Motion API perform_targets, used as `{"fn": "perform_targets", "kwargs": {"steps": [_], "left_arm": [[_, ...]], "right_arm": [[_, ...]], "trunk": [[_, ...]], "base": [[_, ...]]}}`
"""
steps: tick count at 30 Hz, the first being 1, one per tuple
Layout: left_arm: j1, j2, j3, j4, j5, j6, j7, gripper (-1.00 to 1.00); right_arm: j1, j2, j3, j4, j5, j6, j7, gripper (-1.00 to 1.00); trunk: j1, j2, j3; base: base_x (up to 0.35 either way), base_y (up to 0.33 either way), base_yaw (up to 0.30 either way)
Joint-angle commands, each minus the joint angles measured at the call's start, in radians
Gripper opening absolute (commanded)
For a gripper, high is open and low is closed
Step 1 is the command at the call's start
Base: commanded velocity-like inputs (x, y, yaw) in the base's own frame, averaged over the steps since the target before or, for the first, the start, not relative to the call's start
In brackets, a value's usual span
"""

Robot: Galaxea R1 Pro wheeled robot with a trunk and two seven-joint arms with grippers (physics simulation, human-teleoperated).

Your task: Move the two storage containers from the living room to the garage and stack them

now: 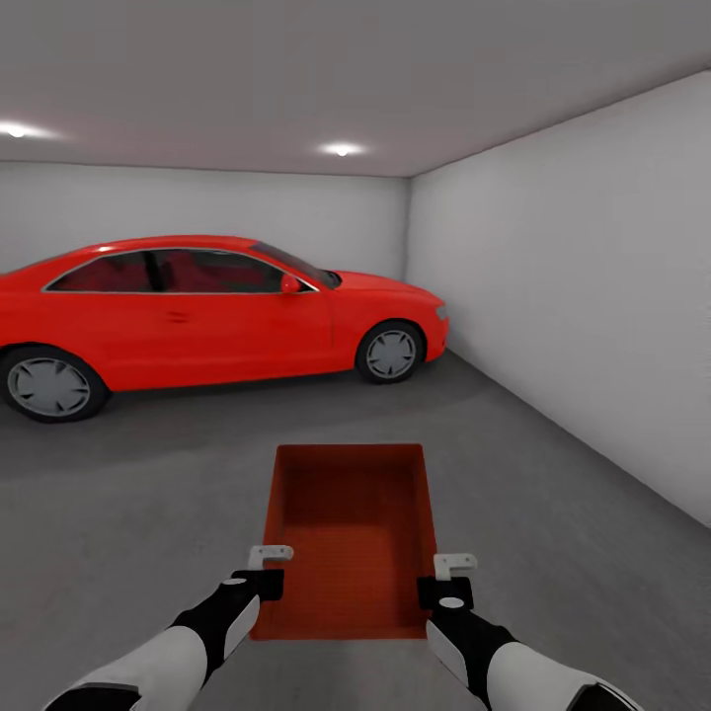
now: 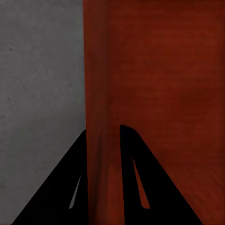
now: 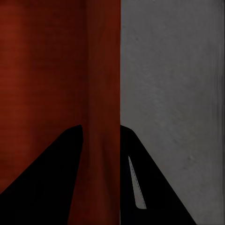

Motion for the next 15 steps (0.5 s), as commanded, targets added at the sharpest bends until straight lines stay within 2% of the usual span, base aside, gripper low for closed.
{"fn": "perform_targets", "kwargs": {"steps": [1,15], "left_arm": [[0.000,0.019,0.036,0.000,-0.007,0.007,0.010,-1.00],[0.000,0.020,0.036,-0.001,-0.007,0.007,0.010,-1.00]], "right_arm": [[-0.002,-0.001,-0.023,-0.001,0.015,-0.008,-0.019,-1.00],[-0.002,-0.001,-0.024,-0.001,0.015,-0.009,-0.019,-1.00]], "trunk": [[0.001,-0.002,-0.002],[0.001,-0.002,-0.002]], "base": [[0.322,0.000,-0.249],[0.322,0.000,-0.249]]}}
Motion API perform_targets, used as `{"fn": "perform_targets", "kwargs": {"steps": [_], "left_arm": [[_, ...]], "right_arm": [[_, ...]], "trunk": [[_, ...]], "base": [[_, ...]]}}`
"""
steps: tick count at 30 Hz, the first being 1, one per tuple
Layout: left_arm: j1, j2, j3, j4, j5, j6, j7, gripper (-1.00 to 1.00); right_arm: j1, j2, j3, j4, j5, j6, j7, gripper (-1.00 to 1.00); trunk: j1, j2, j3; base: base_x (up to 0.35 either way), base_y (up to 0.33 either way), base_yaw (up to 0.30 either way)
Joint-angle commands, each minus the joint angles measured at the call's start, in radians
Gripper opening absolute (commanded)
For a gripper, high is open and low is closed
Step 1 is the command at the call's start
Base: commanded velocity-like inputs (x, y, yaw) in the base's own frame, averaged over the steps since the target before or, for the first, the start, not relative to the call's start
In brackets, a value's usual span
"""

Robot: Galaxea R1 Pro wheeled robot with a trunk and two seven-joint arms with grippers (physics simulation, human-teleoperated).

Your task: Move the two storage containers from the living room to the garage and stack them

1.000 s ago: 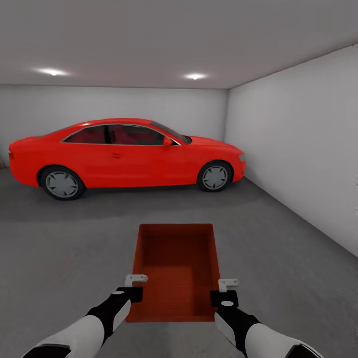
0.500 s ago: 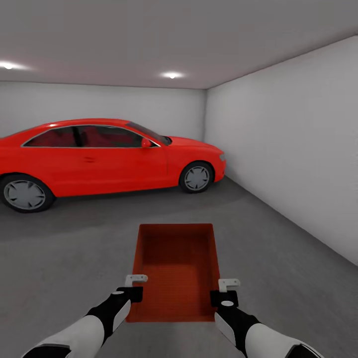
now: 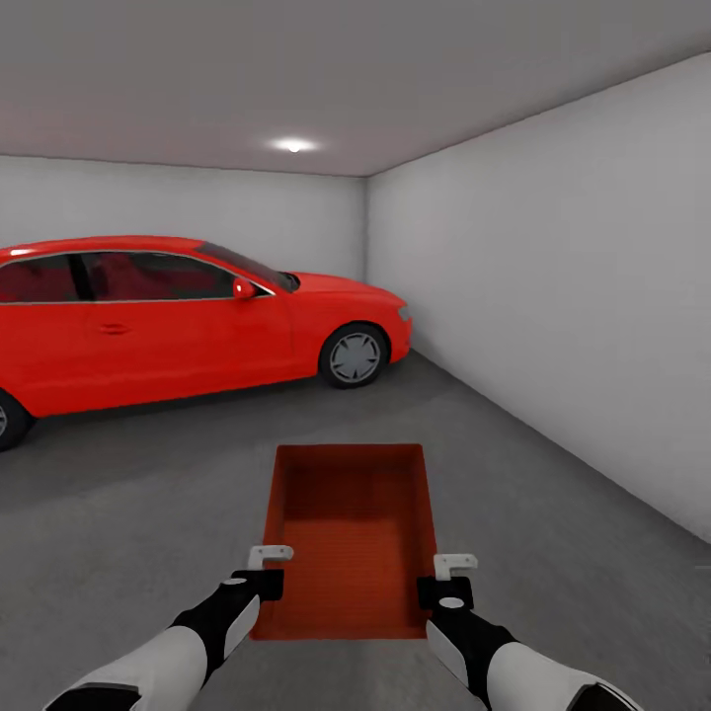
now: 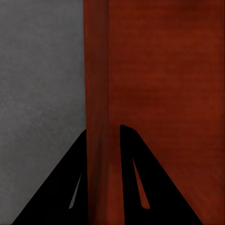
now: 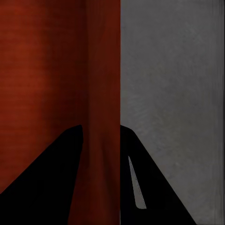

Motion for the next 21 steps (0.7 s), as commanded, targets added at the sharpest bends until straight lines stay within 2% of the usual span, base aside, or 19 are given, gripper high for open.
{"fn": "perform_targets", "kwargs": {"steps": [1,21], "left_arm": [[0.000,0.020,0.036,-0.001,-0.007,0.007,0.010,-1.00],[0.000,0.021,0.036,0.000,-0.007,0.007,0.010,-1.00]], "right_arm": [[-0.001,-0.001,-0.025,-0.001,0.016,-0.008,-0.019,-1.00],[-0.001,-0.001,-0.025,-0.001,0.016,-0.008,-0.019,-1.00]], "trunk": [[0.001,-0.002,-0.002],[0.001,-0.002,-0.002]], "base": [[0.322,0.000,-0.249],[0.321,0.000,-0.249]]}}
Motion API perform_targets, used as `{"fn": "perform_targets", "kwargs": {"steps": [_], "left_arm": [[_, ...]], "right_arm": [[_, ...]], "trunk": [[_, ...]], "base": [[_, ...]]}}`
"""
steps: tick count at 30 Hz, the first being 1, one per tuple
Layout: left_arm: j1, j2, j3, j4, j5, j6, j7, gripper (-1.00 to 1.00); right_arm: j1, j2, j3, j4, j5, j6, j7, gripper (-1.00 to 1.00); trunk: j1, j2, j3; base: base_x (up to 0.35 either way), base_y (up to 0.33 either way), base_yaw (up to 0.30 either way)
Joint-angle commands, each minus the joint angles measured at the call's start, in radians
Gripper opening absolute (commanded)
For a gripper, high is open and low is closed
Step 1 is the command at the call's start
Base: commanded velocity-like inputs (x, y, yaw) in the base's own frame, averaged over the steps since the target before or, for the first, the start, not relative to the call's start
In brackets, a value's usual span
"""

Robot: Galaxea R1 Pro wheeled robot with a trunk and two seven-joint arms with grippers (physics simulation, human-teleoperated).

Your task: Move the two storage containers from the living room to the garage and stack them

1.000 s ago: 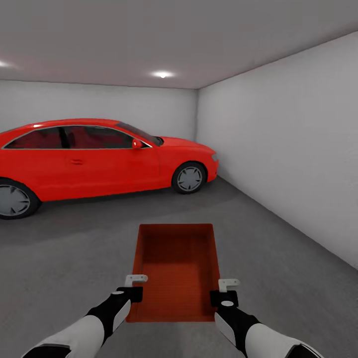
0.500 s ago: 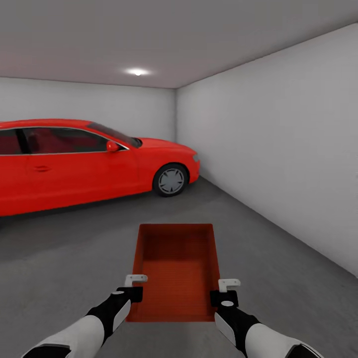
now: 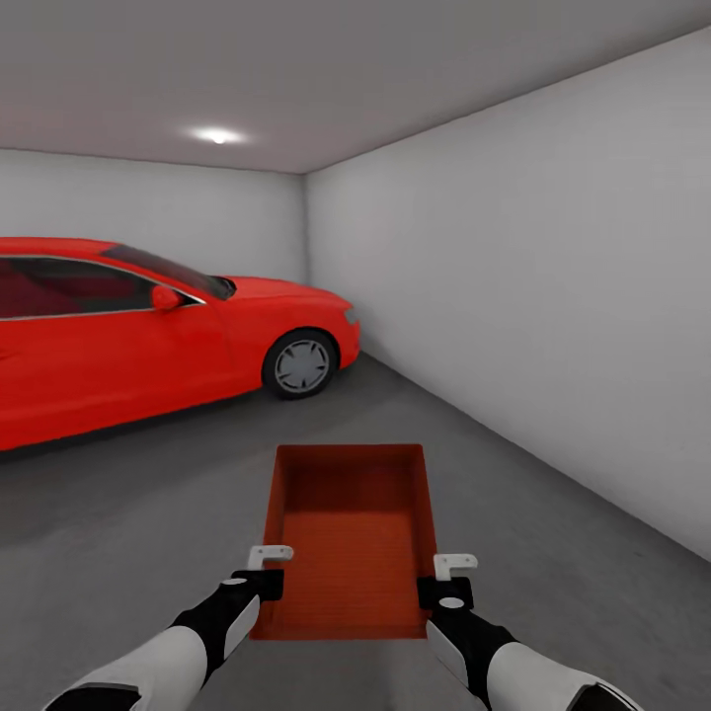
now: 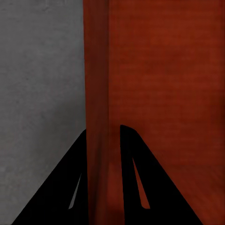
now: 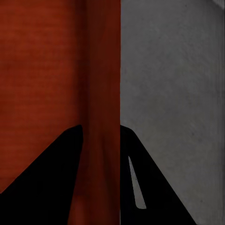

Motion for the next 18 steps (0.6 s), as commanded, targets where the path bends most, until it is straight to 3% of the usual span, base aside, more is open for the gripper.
{"fn": "perform_targets", "kwargs": {"steps": [1,18], "left_arm": [[0.000,0.021,0.036,-0.001,-0.007,0.007,0.010,-1.00],[0.000,0.021,0.036,-0.001,-0.007,0.007,0.010,-1.00]], "right_arm": [[-0.001,-0.001,-0.024,-0.001,0.015,-0.008,-0.019,-1.00],[-0.002,-0.001,-0.024,-0.001,0.015,-0.008,-0.019,-1.00]], "trunk": [[0.001,-0.002,-0.002],[0.001,-0.002,-0.002]], "base": [[0.321,0.000,-0.249],[0.322,0.000,-0.249]]}}
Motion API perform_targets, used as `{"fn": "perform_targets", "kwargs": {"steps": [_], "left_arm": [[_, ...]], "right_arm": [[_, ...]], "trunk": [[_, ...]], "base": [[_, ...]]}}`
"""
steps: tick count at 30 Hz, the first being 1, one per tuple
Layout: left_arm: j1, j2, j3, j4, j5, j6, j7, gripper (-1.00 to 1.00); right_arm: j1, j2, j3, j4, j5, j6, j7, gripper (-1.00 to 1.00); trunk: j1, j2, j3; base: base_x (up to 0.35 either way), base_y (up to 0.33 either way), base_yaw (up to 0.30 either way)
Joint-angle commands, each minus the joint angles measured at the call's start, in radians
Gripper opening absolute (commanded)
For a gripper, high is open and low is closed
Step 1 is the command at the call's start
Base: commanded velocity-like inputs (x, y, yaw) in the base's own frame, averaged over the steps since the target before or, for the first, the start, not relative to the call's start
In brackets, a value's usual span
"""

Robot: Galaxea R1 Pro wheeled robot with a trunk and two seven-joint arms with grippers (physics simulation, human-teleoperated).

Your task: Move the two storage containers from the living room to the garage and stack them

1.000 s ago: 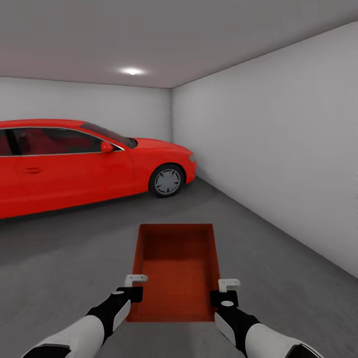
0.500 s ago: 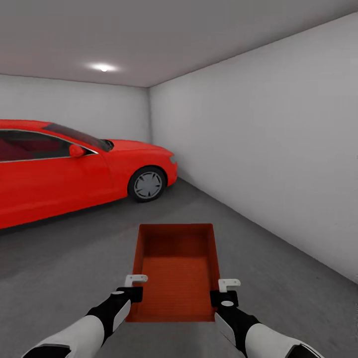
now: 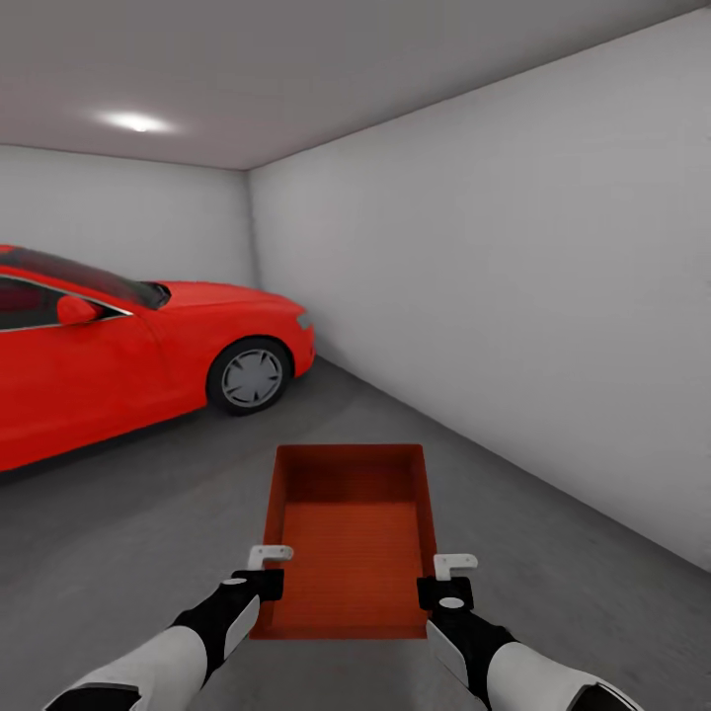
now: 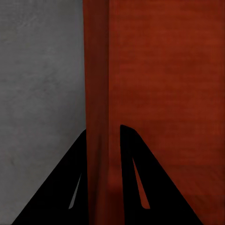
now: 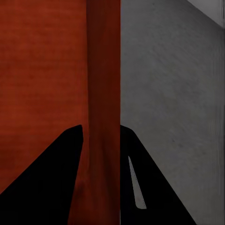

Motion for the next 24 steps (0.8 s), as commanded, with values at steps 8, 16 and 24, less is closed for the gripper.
{"fn": "perform_targets", "kwargs": {"steps": [8,16,24], "left_arm": [[0.000,0.021,0.035,0.000,-0.006,0.007,0.010,-1.00],[0.000,0.021,0.035,0.000,-0.006,0.007,0.010,-1.00],[0.000,0.021,0.035,0.000,-0.006,0.007,0.010,-1.00]], "right_arm": [[-0.001,-0.001,-0.025,-0.001,0.016,-0.008,-0.020,-1.00],[-0.001,-0.001,-0.025,-0.001,0.016,-0.008,-0.020,-1.00],[-0.002,-0.001,-0.025,-0.001,0.016,-0.008,-0.020,-1.00]], "trunk": [[0.001,-0.002,-0.002],[0.001,-0.002,-0.002],[0.001,-0.002,-0.002]], "base": [[0.322,0.000,-0.249],[0.322,0.000,-0.249],[0.322,0.000,-0.249]]}}
